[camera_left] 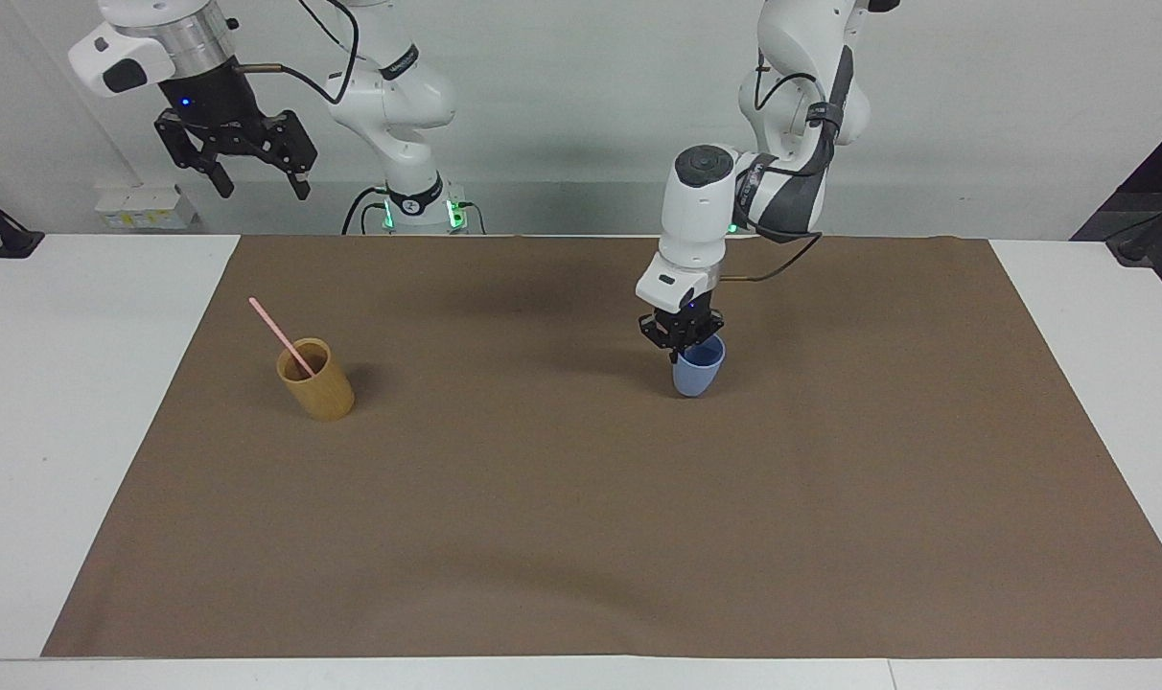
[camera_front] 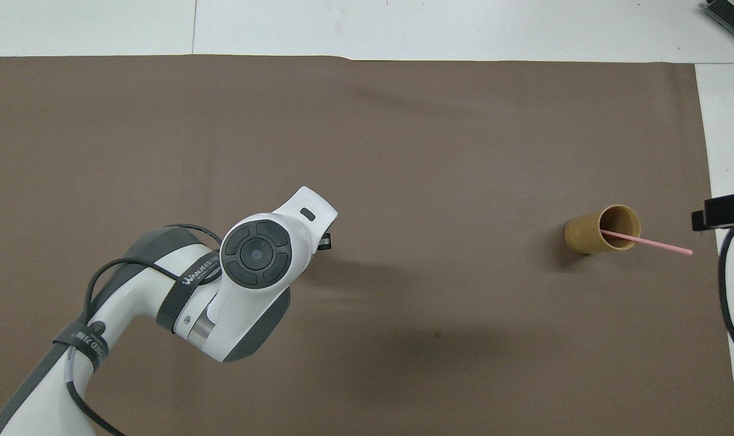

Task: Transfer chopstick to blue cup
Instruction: 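Carry the blue cup with the left gripper toward the table center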

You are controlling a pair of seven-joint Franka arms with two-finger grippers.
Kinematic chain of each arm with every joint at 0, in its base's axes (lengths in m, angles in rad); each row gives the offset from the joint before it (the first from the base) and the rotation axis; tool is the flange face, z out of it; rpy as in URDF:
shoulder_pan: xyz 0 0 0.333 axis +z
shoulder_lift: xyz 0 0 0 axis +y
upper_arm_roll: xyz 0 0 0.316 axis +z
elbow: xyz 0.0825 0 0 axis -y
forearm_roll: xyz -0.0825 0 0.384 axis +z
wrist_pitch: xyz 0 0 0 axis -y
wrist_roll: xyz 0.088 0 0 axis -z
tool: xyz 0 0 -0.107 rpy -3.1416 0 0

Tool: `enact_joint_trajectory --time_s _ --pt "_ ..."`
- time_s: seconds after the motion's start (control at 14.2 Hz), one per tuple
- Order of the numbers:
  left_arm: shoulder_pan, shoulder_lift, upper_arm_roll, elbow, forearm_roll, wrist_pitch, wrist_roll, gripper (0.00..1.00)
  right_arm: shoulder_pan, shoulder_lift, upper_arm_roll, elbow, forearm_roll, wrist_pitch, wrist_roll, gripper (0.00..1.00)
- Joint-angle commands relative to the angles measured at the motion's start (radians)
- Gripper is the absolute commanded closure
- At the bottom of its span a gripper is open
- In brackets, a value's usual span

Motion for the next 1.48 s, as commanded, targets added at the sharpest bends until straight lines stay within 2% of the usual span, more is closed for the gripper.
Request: enact_joint_trajectory --time_s 0.0,0.28,0.91,1.12,1.34,1.41 --pt "-0.019 -0.009 0.012 -0.013 0.076 0.002 -0.022 1.0 -0.021 -0.004 0.009 0.004 0.021 -0.009 0.014 0.0" --pt "-0.019 0.02 0.012 -0.005 0.079 0.01 -0.022 1.0 -0.021 -0.004 0.009 0.002 0.021 -0.006 0.016 0.0" --pt "-0.014 0.022 0.011 -0.002 0.077 0.004 -0.016 1.0 -0.026 -0.006 0.009 -0.001 0.021 0.0 0.003 0.0" --pt "-0.011 0.023 0.011 0.001 0.077 0.005 -0.014 0.94 -0.026 -0.006 0.009 -0.002 0.021 0.002 0.002 0.0" --pt "-0.012 0.023 0.011 0.005 0.077 0.002 -0.014 0.78 -0.027 -0.006 0.009 -0.002 0.021 0.002 0.0 0.0" --pt "-0.012 0.025 0.011 0.005 0.077 0.002 -0.014 0.75 -0.027 -0.006 0.009 -0.002 0.021 0.002 0.0 0.0"
